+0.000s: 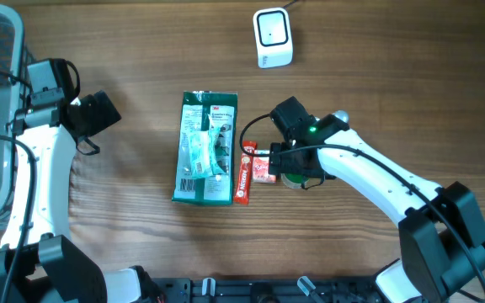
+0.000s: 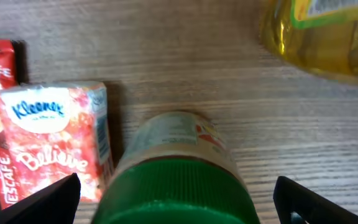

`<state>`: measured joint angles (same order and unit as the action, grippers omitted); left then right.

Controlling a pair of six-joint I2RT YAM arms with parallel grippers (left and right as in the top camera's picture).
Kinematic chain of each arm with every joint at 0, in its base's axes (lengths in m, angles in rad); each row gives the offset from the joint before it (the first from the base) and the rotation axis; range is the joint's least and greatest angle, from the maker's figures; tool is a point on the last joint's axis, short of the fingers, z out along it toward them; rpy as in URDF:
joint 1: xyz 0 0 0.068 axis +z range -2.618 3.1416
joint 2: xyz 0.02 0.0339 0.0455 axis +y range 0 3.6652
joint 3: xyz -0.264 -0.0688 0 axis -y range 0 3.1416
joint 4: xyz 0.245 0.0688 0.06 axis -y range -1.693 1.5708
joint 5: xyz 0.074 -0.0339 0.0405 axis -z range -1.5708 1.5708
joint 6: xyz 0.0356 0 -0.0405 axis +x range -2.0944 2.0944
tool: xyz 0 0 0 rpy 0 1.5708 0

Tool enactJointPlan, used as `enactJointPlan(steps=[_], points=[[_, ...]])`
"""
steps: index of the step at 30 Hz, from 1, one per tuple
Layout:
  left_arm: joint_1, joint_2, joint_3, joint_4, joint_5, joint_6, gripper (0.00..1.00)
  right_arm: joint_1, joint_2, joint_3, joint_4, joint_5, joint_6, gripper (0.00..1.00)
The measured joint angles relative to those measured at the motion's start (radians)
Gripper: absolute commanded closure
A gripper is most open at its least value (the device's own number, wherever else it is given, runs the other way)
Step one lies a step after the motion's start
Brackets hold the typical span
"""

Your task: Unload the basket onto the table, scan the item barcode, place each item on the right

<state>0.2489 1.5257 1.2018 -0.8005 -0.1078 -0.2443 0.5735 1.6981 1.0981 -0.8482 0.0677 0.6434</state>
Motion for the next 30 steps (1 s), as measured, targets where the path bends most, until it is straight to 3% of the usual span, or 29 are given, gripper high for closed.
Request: enactJointPlan(steps=[13, 19, 23, 28, 30], points=[[0.0, 0.0, 0.0, 0.0, 0.0, 0.0, 0.0, 0.0, 0.0, 0.0, 0.016, -0.001, 0.011, 0.0], [0.0, 0.0, 0.0, 0.0, 0.0, 0.0, 0.0, 0.0, 0.0, -0.075, 0.103, -0.008, 0.019, 0.01], [0.0, 0.0, 0.0, 0.0, 0.0, 0.0, 0.0, 0.0, 0.0, -0.089, 0.122, -0.009, 0.025, 0.23], [0.0, 0.0, 0.0, 0.0, 0.0, 0.0, 0.0, 0.0, 0.0, -0.089, 0.113, -0.009, 0.03, 0.27], [0.0, 0.0, 0.0, 0.0, 0.0, 0.0, 0.0, 0.0, 0.0, -0.089, 0.106, -0.011, 0.03, 0.32]])
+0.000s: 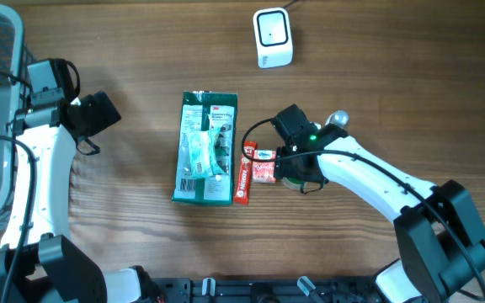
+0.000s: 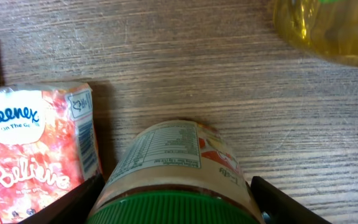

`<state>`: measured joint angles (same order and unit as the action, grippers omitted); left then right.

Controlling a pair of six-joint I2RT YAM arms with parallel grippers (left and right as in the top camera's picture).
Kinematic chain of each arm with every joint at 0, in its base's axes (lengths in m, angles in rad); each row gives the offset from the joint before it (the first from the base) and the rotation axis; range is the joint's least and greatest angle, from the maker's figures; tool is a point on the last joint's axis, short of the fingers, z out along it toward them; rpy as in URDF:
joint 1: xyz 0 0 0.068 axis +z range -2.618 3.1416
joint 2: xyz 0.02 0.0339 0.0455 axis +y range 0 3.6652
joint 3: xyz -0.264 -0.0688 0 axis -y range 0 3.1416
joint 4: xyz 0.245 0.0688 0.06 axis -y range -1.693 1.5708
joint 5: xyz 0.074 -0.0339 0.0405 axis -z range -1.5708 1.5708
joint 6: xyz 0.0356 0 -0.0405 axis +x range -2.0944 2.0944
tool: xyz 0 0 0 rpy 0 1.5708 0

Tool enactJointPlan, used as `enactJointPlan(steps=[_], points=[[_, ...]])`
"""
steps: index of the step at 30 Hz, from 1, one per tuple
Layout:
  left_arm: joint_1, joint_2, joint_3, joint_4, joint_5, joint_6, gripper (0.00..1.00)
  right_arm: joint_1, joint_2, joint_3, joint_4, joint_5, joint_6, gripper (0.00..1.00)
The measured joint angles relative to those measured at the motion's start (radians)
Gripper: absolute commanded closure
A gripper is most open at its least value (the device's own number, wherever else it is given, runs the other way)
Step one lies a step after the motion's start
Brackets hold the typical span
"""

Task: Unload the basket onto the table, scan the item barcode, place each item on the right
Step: 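Lift the jar with the right gripper and hold it under the scanner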

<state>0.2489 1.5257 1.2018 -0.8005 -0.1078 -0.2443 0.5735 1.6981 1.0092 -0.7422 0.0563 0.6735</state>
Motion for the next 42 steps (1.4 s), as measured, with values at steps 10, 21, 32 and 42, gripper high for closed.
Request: enactJointPlan(steps=[10, 21, 32, 42], points=[[0.0, 0.0, 0.0, 0.0, 0.0, 0.0, 0.0, -0.014, -0.003, 0.165, -0.277, -0.115, -0.082, 0.63], [0.0, 0.0, 0.0, 0.0, 0.0, 0.0, 0.0, -0.031, -0.045, 0.317, -0.343, -0.837, -0.031, 0.61], [0.0, 0.0, 0.0, 0.0, 0.0, 0.0, 0.0, -0.031, -0.045, 0.317, -0.343, -0.951, 0.09, 0.6], [0.0, 0.0, 0.0, 0.0, 0.0, 0.0, 0.0, -0.031, -0.045, 0.317, -0.335, -0.954, 0.101, 0.64]])
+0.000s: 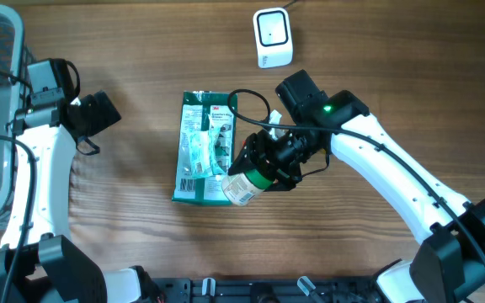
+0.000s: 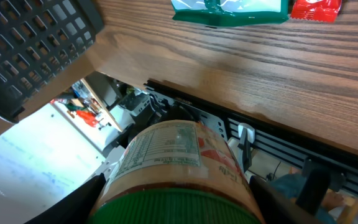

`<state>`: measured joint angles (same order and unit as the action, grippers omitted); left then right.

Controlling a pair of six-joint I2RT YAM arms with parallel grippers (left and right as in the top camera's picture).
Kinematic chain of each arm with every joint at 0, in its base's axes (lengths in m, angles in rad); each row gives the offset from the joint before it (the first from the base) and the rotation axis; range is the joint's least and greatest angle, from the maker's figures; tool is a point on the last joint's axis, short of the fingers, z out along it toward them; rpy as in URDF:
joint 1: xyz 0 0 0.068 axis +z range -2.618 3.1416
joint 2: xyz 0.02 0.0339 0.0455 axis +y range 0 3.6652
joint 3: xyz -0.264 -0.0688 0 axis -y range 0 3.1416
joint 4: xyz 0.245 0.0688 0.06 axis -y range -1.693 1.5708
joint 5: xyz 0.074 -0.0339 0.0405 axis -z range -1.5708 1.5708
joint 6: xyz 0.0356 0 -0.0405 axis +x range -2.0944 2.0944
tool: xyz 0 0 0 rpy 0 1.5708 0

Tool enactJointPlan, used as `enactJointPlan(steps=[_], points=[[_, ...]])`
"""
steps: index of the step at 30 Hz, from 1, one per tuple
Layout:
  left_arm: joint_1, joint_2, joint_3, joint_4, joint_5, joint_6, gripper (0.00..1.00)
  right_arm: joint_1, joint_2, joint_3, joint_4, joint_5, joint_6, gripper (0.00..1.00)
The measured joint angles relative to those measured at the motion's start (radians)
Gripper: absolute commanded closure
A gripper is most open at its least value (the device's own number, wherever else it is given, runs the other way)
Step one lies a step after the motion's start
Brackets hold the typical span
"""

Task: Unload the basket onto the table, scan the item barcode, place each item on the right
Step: 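Lift the jar with the right gripper and hold it under the scanner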

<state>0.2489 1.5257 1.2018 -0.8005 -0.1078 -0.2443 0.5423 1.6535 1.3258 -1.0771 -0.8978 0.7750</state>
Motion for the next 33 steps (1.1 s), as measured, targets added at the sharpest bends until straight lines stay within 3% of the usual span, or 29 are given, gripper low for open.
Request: enactJointPlan(steps=[5, 9, 12, 16, 18, 24, 31, 33], points=[[0.0, 0.0, 0.0, 0.0, 0.0, 0.0, 0.0, 0.0, 0.0, 0.0, 0.001, 0.0, 0.008, 0.66], [0.0, 0.0, 0.0, 0.0, 0.0, 0.0, 0.0, 0.0, 0.0, 0.0, 0.021, 0.095, 0.011, 0.91], [0.0, 0.0, 0.0, 0.0, 0.0, 0.0, 0.0, 0.0, 0.0, 0.0, 0.04, 0.262, 0.002, 0.96], [0.0, 0.0, 0.0, 0.0, 0.0, 0.0, 0.0, -0.033, 0.001, 0.026, 0.097, 0.452, -0.134, 0.95], [0.0, 0.0, 0.0, -0.001, 0.0, 0.0, 0.0, -0.082, 0.005, 0.112, 0.043, 0.487, -0.193, 0.95], [0.0, 0.0, 0.0, 0.0, 0.0, 0.0, 0.0, -0.193, 0.045, 0.624, -0.204, 0.59, -0.333, 0.95], [0.0, 0.0, 0.0, 0.0, 0.001, 0.0, 0.0, -0.188, 0.126, 0.675, 0.169, 0.78, -0.434, 0.92], [0.0, 0.0, 0.0, -0.001, 0.0, 0.0, 0.0, -0.189, 0.187, 0.673, 0.254, 0.805, -0.445, 0.96]])
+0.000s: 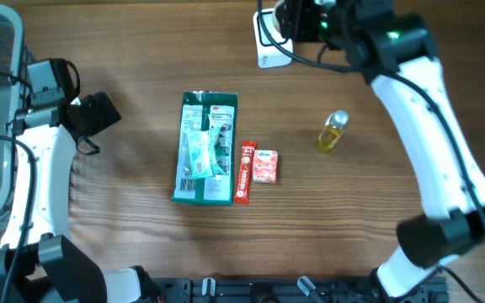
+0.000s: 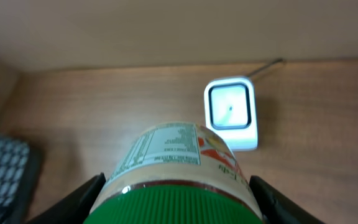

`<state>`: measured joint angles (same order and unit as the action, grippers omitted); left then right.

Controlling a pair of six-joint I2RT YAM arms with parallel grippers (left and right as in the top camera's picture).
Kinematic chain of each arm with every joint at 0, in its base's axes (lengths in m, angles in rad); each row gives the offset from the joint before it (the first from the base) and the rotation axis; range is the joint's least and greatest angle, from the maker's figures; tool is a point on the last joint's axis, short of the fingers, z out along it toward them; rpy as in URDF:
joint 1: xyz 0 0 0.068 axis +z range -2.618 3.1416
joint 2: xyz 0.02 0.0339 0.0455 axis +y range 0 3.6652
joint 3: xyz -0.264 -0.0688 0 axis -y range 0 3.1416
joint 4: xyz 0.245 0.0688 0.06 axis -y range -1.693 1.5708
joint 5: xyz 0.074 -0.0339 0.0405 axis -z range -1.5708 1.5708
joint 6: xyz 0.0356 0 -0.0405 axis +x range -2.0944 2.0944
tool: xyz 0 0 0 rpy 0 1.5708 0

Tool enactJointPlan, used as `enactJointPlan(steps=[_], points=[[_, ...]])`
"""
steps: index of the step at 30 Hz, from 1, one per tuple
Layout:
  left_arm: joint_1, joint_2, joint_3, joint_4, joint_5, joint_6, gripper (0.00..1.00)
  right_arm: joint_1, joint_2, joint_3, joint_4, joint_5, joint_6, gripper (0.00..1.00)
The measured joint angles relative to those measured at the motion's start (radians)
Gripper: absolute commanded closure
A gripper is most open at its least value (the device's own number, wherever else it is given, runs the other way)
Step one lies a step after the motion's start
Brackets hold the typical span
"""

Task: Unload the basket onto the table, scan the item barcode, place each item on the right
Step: 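Lift the jar with the right gripper and hold it under the scanner, then carry the jar rightward and set it down at the table's right side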

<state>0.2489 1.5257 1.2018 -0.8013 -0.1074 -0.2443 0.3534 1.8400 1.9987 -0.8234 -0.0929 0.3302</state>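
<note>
My right gripper (image 2: pixel 176 208) is shut on a jar (image 2: pixel 179 162) with a green ribbed lid and a label of printed text, one dark finger (image 2: pixel 79 199) on each side of it. The jar hangs in the air, its base pointing at the white scanner (image 2: pixel 230 118), which lies on the table at the back. In the overhead view the right gripper (image 1: pixel 300 21) is over the scanner (image 1: pixel 263 49), partly covering it; the jar is hidden there. The left gripper (image 1: pixel 99 114) rests at the left side of the table, holding nothing I can see.
On the table's middle lie a green packet (image 1: pixel 207 148), a red stick sachet (image 1: pixel 244 172) and a small Kleenex pack (image 1: pixel 265 166). A small yellow bottle (image 1: pixel 333 132) stands to their right. A grey wire basket sits at the far left.
My right gripper has moved with the jar from above the green packet and sachet to the back of the table, over the scanner. The jar's base now faces the scanner. The left arm is unchanged.
The jar first stood beside the Kleenex pack with my right gripper open around it. Then the fingers were against its sides. Then it was lifted and tilted above the packet. Now it hangs over the scanner. The left arm stayed still throughout.
</note>
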Motion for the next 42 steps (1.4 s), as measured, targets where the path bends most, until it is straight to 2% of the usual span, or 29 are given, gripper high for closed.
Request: enactJointPlan(steps=[9, 10, 16, 24, 42], points=[[0.0, 0.0, 0.0, 0.001, 0.0, 0.0, 0.0, 0.0, 0.347, -0.018, 0.382, 0.036, -0.132, 0.96], [0.0, 0.0, 0.0, 0.001, 0.0, 0.0, 0.0, 0.0, 0.398, -0.027, 0.466, 0.043, -0.146, 0.96], [0.0, 0.0, 0.0, 0.001, 0.0, 0.0, 0.0, 0.0, 0.433, -0.031, 0.687, 0.138, -0.157, 0.95], [0.0, 0.0, 0.0, 0.001, 0.0, 0.0, 0.0, 0.0, 0.489, -0.031, 0.784, 0.177, -0.16, 0.95], [0.0, 0.0, 0.0, 0.001, 0.0, 0.0, 0.0, 0.0, 0.571, -0.031, 0.796, 0.188, -0.156, 0.96]])
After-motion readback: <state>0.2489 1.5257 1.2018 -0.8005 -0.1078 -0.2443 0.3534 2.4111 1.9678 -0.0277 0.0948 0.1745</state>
